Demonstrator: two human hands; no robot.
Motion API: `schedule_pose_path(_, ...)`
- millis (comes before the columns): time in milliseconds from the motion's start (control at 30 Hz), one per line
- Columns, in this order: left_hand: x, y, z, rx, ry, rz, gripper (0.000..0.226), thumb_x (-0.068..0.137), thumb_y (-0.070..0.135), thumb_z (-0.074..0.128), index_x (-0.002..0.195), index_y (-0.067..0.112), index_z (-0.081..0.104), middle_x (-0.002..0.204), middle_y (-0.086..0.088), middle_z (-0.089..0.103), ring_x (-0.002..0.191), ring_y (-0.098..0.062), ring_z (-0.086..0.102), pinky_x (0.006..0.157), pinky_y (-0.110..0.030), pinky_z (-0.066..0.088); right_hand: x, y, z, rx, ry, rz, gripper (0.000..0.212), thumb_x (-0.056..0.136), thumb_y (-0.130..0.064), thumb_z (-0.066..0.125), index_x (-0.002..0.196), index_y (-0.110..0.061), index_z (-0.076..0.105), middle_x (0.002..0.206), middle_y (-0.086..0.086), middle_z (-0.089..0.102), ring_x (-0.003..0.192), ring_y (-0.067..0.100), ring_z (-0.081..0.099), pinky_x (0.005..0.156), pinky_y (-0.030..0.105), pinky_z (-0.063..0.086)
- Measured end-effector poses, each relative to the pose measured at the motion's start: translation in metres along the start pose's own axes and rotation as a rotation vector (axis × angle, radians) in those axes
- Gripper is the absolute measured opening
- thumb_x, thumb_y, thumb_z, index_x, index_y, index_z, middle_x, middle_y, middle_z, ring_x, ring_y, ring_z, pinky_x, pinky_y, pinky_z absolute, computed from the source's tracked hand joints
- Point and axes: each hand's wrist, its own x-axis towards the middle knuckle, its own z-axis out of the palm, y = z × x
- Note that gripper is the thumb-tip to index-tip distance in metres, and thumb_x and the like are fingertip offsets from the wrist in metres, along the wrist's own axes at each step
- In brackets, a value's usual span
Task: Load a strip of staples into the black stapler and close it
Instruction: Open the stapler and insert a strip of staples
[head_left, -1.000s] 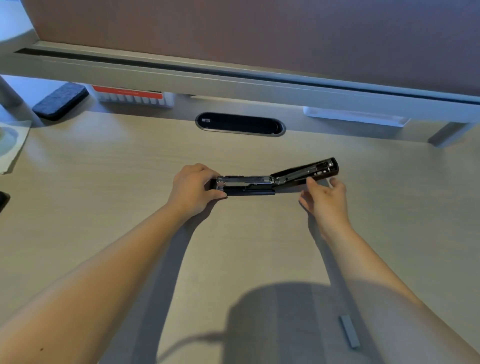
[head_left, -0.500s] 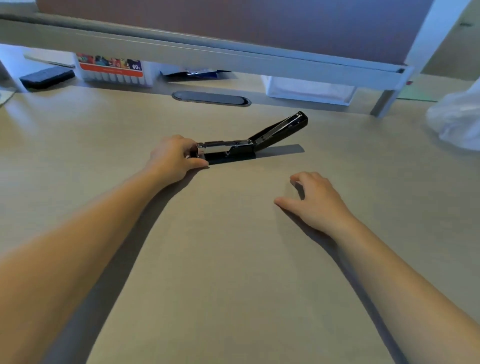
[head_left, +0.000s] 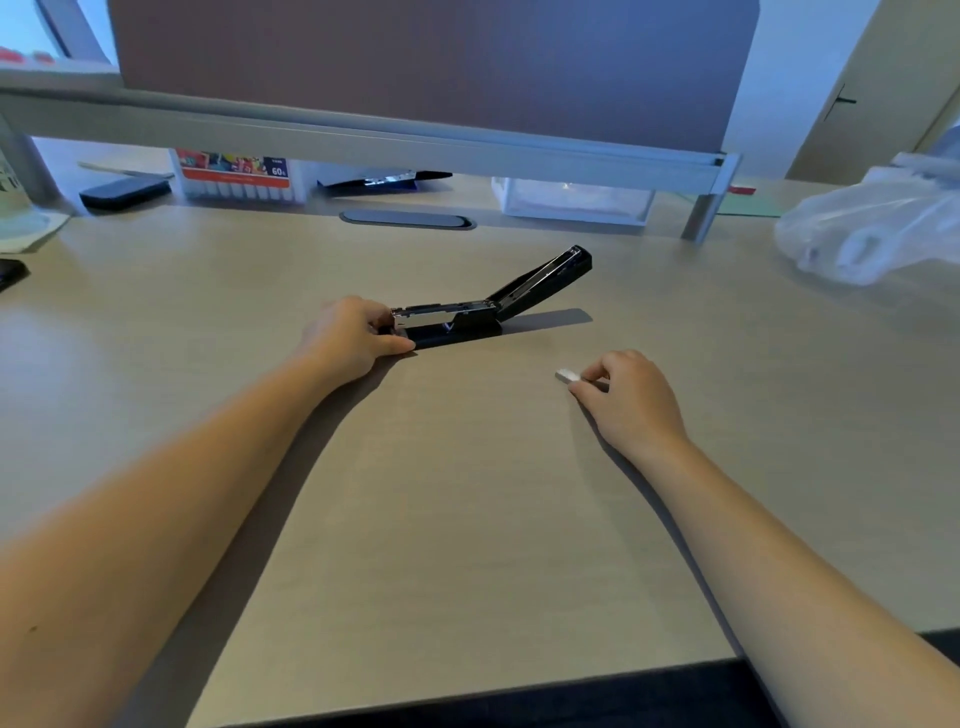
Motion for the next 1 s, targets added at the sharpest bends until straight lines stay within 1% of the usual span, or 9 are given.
schedule_pose_path(167, -0.010, 0.002, -0.004, 0.026, -0.015, 0.003, 0.018, 0.076, 0.030, 0.063, 0.075, 0.013, 0.061, 0.075, -0.004, 0.051, 0.078, -0.027, 0.049, 0.069, -0.038, 0.041, -0.003, -0.016, -0.004, 0.150, -0.007, -0.169, 0.018, 0.085, -0.018, 0.053, 0.094, -0.005, 0.062, 0.093, 0.001, 0.052, 0.091, 0.015, 0.044, 0.075, 0.027, 0.033)
schedule_pose_path(267, -0.021, 0.002, -0.006, 0.039, -0.028, 0.018, 0.021, 0.075, 0.029, 0.064, 0.080, 0.009, 0.063, 0.081, -0.008, 0.054, 0.085, -0.032, 0.052, 0.077, -0.045, 0.046, -0.007, -0.035, -0.007, 0.257, 0.015, -0.255, 0.017, 0.085, -0.015, 0.053, 0.095, -0.004, 0.062, 0.091, -0.001, 0.052, 0.090, 0.012, 0.045, 0.077, 0.024, 0.035)
schedule_pose_path(367, -0.036, 0.003, -0.009, 0.031, -0.051, 0.037, 0.014, 0.075, 0.027, 0.064, 0.074, 0.014, 0.059, 0.081, -0.006, 0.053, 0.085, -0.030, 0.051, 0.081, -0.047, 0.045, -0.011, -0.055, -0.005, 0.292, 0.001, -0.337, 0.016, 0.085, -0.015, 0.054, 0.094, -0.005, 0.063, 0.089, 0.000, 0.053, 0.087, 0.013, 0.046, 0.068, 0.015, 0.034)
schedule_pose_path(467, -0.052, 0.006, -0.011, 0.010, -0.069, 0.041, 0.014, 0.076, 0.025, 0.063, 0.082, 0.013, 0.063, 0.083, -0.003, 0.052, 0.087, -0.026, 0.050, 0.083, -0.044, 0.044, -0.013, -0.069, 0.000, 0.275, -0.016, -0.395, 0.018, 0.086, -0.017, 0.053, 0.094, -0.004, 0.062, 0.091, 0.004, 0.055, 0.086, 0.014, 0.046, 0.076, 0.023, 0.036)
schedule_pose_path(567, -0.063, 0.008, -0.013, -0.005, -0.076, 0.047, 0.022, 0.076, 0.023, 0.064, 0.093, 0.009, 0.064, 0.089, -0.004, 0.052, 0.090, -0.025, 0.049, 0.086, -0.044, 0.043, -0.015, -0.078, 0.006, 0.232, -0.022, -0.450, 0.020, 0.086, -0.018, 0.052, 0.098, -0.004, 0.061, 0.101, 0.010, 0.062, 0.089, 0.016, 0.048, 0.072, 0.020, 0.030)
schedule_pose_path(667, -0.071, 0.010, -0.016, -0.035, -0.089, 0.047, 0.023, 0.075, 0.020, 0.065, 0.095, 0.008, 0.064, 0.091, -0.004, 0.052, 0.090, -0.022, 0.048, 0.087, -0.039, 0.042, -0.015, -0.084, 0.012, 0.172, -0.067, -0.478, 0.023, 0.087, -0.019, 0.051, 0.102, -0.005, 0.060, 0.107, 0.013, 0.064, 0.098, 0.022, 0.053, 0.075, 0.023, 0.033)
schedule_pose_path(733, -0.074, 0.009, -0.016, -0.022, -0.096, 0.056, 0.026, 0.075, 0.021, 0.065, 0.099, 0.009, 0.064, 0.092, -0.003, 0.051, 0.090, -0.020, 0.047, 0.085, -0.036, 0.040, -0.015, -0.086, 0.015, 0.154, -0.092, -0.483, 0.024, 0.087, -0.020, 0.051, 0.104, -0.006, 0.061, 0.108, 0.013, 0.064, 0.099, 0.023, 0.054, 0.076, 0.024, 0.034)
schedule_pose_path(867, -0.073, 0.006, -0.016, -0.043, -0.097, 0.074, 0.027, 0.075, 0.020, 0.065, 0.099, 0.009, 0.064, 0.089, -0.002, 0.050, 0.087, -0.019, 0.046, 0.080, -0.032, 0.037, -0.016, -0.086, 0.019, 0.154, -0.118, -0.481, 0.025, 0.086, -0.020, 0.053, 0.105, -0.006, 0.061, 0.107, 0.013, 0.066, 0.098, 0.025, 0.056, 0.082, 0.030, 0.041)
schedule_pose_path(1000, -0.070, 0.003, -0.016, -0.050, -0.100, 0.068, 0.026, 0.074, 0.022, 0.066, 0.097, 0.011, 0.064, 0.084, 0.003, 0.048, 0.087, -0.018, 0.045, 0.084, -0.036, 0.039, -0.014, -0.088, 0.018, 0.167, -0.136, -0.462, 0.025, 0.085, -0.019, 0.054, 0.104, -0.005, 0.062, 0.108, 0.014, 0.067, 0.099, 0.026, 0.057, 0.084, 0.031, 0.042)
